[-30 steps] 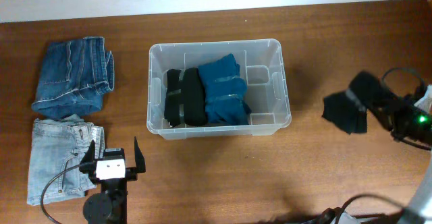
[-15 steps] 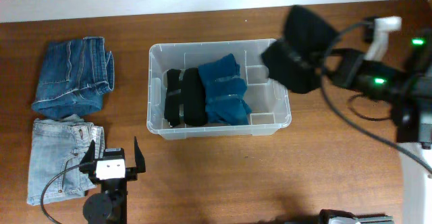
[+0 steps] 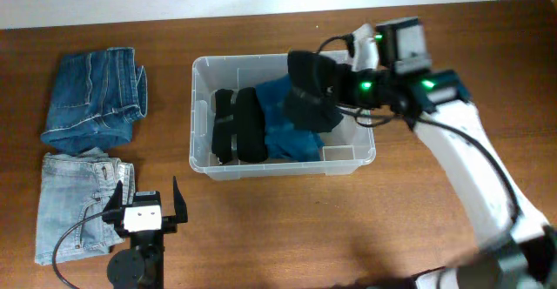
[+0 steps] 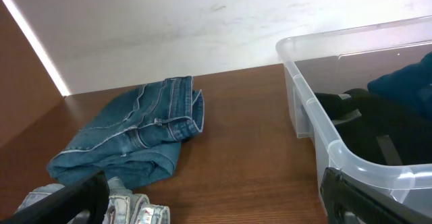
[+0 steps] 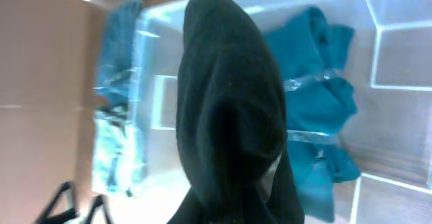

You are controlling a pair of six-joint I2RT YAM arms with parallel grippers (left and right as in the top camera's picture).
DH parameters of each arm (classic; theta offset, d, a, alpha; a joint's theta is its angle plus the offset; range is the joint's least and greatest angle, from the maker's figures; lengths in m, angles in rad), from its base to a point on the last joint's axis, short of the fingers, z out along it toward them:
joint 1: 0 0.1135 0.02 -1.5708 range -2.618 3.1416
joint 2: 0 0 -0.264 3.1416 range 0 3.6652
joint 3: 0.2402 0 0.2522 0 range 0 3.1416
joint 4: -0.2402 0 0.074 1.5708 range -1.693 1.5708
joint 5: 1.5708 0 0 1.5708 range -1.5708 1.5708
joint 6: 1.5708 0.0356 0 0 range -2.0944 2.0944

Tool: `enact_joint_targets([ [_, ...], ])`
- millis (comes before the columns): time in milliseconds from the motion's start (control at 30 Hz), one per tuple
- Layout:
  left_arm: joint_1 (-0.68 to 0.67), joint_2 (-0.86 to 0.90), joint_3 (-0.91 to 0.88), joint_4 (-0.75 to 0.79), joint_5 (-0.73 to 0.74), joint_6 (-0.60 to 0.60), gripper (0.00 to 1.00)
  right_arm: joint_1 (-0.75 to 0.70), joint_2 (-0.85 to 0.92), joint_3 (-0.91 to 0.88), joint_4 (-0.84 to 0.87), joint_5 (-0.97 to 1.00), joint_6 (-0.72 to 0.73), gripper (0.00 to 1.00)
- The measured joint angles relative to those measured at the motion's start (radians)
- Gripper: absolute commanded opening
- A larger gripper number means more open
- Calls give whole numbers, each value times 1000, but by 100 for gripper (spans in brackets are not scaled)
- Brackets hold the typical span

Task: Pack container
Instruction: 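Lift the black garment and lower it into the box's right side, then push the black garment down into the box with the right gripper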

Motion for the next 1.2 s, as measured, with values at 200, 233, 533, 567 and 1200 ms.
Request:
enact_joint_targets([
  [200, 0, 0, 0, 0, 0, 0, 100, -12, 90, 0, -2, 98, 0, 9],
  [233, 0, 0, 0, 0, 0, 0, 100, -13, 92, 0, -6, 119, 0, 11],
  [533, 0, 0, 0, 0, 0, 0, 100, -14, 92, 0, -27, 212, -13, 41],
  [567, 0, 0, 0, 0, 0, 0, 100, -14, 92, 0, -29, 217, -14, 46],
  [1200, 0, 0, 0, 0, 0, 0, 100, 21, 96, 100, -146, 412, -44, 15],
])
